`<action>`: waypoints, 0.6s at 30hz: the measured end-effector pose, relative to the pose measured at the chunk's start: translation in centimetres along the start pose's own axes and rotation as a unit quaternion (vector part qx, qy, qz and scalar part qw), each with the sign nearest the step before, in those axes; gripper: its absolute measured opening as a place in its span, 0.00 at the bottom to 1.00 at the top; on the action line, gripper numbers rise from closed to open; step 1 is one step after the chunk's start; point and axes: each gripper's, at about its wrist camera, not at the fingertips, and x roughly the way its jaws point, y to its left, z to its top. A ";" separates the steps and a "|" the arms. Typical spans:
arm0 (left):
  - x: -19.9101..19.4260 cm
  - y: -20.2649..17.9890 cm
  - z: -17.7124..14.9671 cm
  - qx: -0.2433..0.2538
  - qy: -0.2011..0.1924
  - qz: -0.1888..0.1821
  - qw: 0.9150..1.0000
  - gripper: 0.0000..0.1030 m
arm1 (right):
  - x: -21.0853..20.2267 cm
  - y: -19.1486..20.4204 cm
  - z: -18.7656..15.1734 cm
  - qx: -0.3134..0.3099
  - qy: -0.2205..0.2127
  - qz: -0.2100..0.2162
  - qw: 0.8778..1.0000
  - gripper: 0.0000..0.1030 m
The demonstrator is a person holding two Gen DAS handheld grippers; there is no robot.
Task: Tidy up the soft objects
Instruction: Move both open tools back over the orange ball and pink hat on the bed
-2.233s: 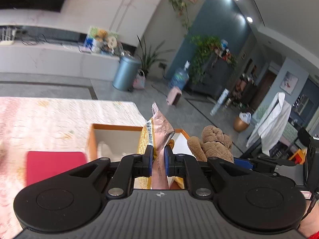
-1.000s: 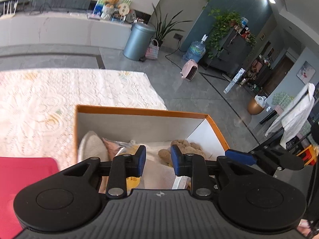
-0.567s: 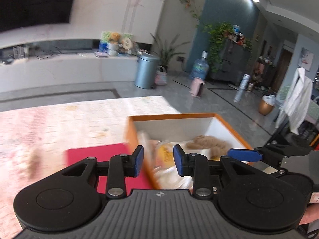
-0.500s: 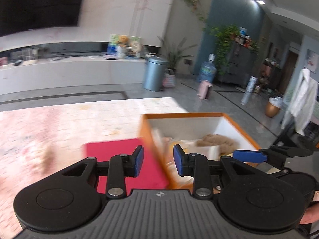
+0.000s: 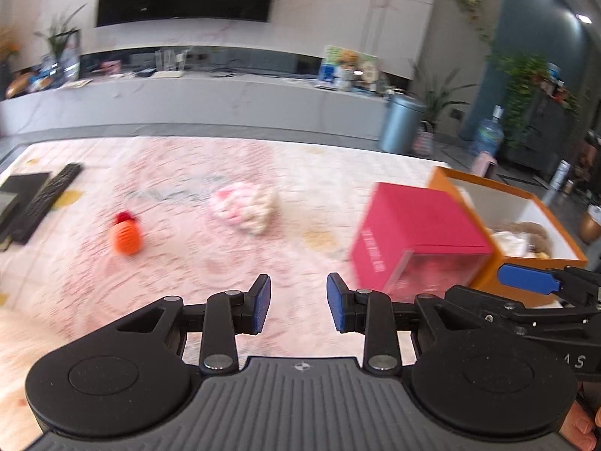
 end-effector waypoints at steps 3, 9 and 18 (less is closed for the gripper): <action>-0.2 2.0 -0.4 -0.011 0.001 0.016 1.000 0.36 | 1.6 2.4 -0.1 -0.019 0.006 0.013 1.000 0.79; -0.2 6.2 -1.4 -0.045 -0.004 0.044 0.998 0.36 | 4.6 6.1 0.1 -0.053 0.015 0.018 0.998 0.79; 1.8 11.3 0.9 -0.113 0.001 0.085 0.990 0.36 | 9.2 9.1 2.2 -0.080 0.031 0.023 0.996 0.88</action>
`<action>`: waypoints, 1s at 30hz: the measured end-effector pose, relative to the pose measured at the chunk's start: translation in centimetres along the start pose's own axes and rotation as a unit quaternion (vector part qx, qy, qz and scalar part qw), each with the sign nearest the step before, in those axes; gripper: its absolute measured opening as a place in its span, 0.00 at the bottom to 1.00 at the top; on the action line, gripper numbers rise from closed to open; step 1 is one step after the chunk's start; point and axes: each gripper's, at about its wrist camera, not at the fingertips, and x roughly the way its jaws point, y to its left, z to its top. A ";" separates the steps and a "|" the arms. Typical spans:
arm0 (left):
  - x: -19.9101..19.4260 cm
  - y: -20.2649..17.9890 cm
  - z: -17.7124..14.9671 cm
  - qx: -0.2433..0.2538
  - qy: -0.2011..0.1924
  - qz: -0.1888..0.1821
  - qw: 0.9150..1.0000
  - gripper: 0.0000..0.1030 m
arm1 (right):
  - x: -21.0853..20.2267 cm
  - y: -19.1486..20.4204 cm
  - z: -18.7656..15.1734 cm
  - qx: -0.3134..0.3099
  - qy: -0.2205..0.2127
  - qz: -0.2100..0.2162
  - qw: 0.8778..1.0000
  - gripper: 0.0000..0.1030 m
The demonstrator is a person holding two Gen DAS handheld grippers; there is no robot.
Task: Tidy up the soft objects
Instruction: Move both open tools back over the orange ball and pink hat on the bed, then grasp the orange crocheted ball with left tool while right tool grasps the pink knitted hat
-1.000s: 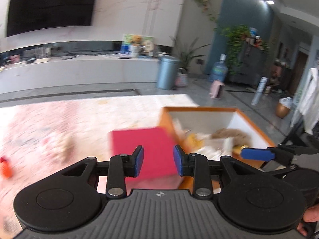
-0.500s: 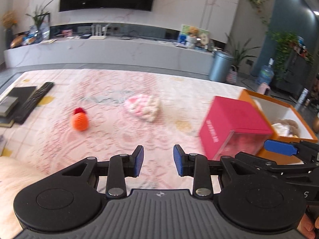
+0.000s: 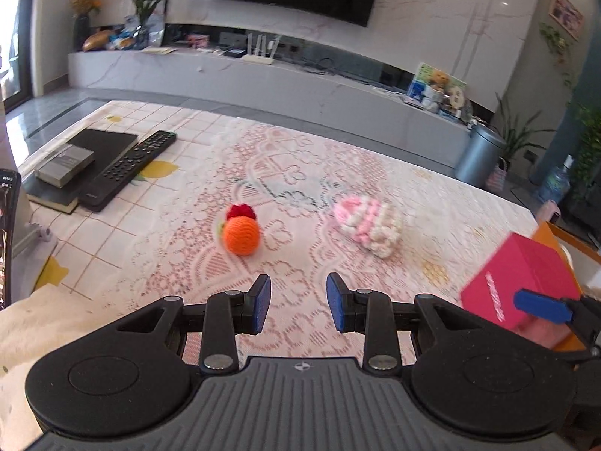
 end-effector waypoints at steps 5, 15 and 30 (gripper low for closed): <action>2.6 2.3 1.7 -0.052 0.007 0.018 0.998 0.36 | 2.8 0.5 1.6 -0.004 0.003 0.005 1.000 0.89; 7.5 3.2 2.7 -0.055 0.003 0.037 0.998 0.45 | 8.9 -0.6 3.6 0.013 0.014 -0.022 1.000 0.93; 11.9 1.7 2.4 0.019 -0.002 0.105 0.994 0.37 | 16.5 -1.7 5.1 0.014 0.014 -0.029 0.999 0.93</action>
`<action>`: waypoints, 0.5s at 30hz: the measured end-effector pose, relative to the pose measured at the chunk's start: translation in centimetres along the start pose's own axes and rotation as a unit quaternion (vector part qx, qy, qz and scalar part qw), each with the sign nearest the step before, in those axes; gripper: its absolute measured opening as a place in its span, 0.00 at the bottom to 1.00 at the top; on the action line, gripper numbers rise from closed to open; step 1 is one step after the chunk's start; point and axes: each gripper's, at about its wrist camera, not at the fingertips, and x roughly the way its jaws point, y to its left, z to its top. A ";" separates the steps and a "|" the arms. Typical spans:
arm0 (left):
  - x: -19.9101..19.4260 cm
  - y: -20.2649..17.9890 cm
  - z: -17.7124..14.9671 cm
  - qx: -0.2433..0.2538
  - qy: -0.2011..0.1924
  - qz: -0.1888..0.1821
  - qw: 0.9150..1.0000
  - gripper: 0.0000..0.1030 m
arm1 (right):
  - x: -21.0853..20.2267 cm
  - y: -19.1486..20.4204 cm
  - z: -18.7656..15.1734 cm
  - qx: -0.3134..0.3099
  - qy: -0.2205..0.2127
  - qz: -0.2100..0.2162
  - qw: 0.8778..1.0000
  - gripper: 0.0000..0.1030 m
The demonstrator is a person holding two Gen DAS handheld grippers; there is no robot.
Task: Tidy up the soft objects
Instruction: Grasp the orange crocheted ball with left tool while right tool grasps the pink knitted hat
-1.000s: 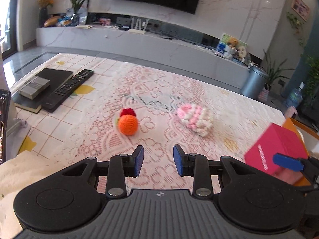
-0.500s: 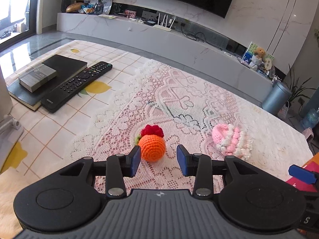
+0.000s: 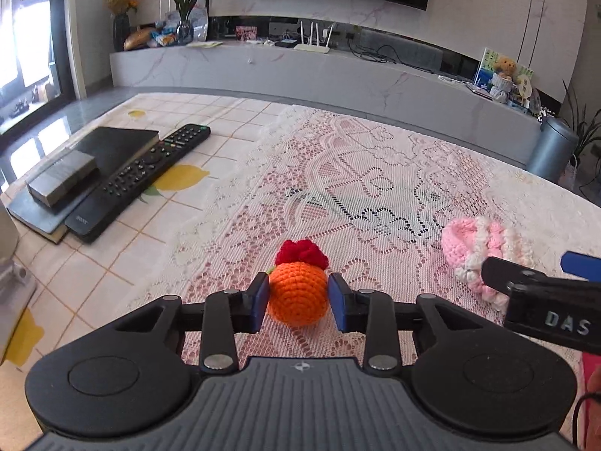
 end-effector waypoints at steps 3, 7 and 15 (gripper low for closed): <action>0.0 -0.8 -0.1 0.030 -0.011 0.012 0.999 0.37 | 0.8 1.0 0.1 -0.035 -0.010 -0.009 0.999 0.93; 0.1 -0.9 -0.2 0.038 -0.019 0.014 0.999 0.37 | 1.6 2.1 0.5 -0.087 -0.022 -0.008 0.996 0.93; 0.3 -0.8 -0.2 0.037 -0.019 0.013 0.999 0.40 | 4.1 1.8 0.0 -0.090 0.028 0.006 0.995 0.82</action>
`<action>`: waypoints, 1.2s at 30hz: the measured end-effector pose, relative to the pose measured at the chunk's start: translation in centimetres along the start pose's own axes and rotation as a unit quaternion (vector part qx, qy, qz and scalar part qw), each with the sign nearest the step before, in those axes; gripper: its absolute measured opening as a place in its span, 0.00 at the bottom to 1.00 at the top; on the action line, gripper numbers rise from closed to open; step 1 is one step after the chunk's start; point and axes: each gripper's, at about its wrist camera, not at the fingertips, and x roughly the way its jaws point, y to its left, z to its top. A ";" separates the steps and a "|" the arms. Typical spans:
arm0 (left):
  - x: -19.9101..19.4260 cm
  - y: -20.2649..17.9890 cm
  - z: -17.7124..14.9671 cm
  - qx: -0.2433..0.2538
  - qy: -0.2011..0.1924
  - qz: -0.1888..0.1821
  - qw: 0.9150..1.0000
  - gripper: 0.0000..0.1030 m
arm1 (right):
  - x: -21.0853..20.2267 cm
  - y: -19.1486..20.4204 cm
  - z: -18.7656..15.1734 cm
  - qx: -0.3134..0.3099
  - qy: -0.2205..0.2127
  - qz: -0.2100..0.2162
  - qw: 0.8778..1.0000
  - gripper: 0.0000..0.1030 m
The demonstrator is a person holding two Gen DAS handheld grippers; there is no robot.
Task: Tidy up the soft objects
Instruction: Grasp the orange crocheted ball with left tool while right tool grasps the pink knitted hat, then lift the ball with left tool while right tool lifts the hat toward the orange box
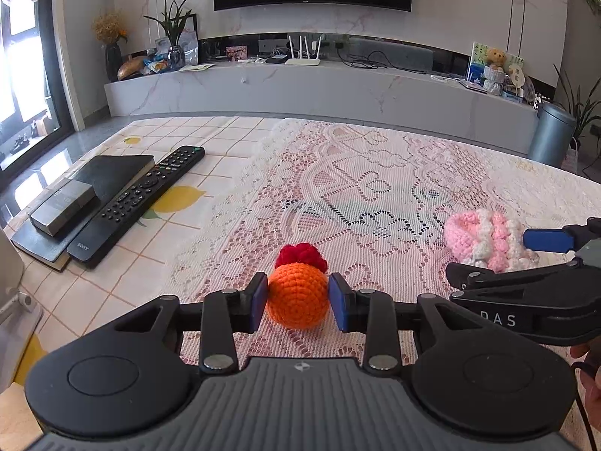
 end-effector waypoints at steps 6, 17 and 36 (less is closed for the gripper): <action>0.4 0.4 0.0 -0.013 0.013 -0.005 1.000 0.43 | 0.2 0.2 -0.2 -0.020 0.000 -0.012 1.000 0.61; -0.7 0.7 0.2 -0.019 -0.015 -0.023 0.999 0.42 | -1.5 -0.4 0.7 0.000 -0.011 -0.007 1.000 0.20; -11.4 -2.3 -0.6 0.003 -0.088 -0.121 0.989 0.42 | -19.0 -1.2 -4.5 0.077 -0.076 0.052 0.993 0.13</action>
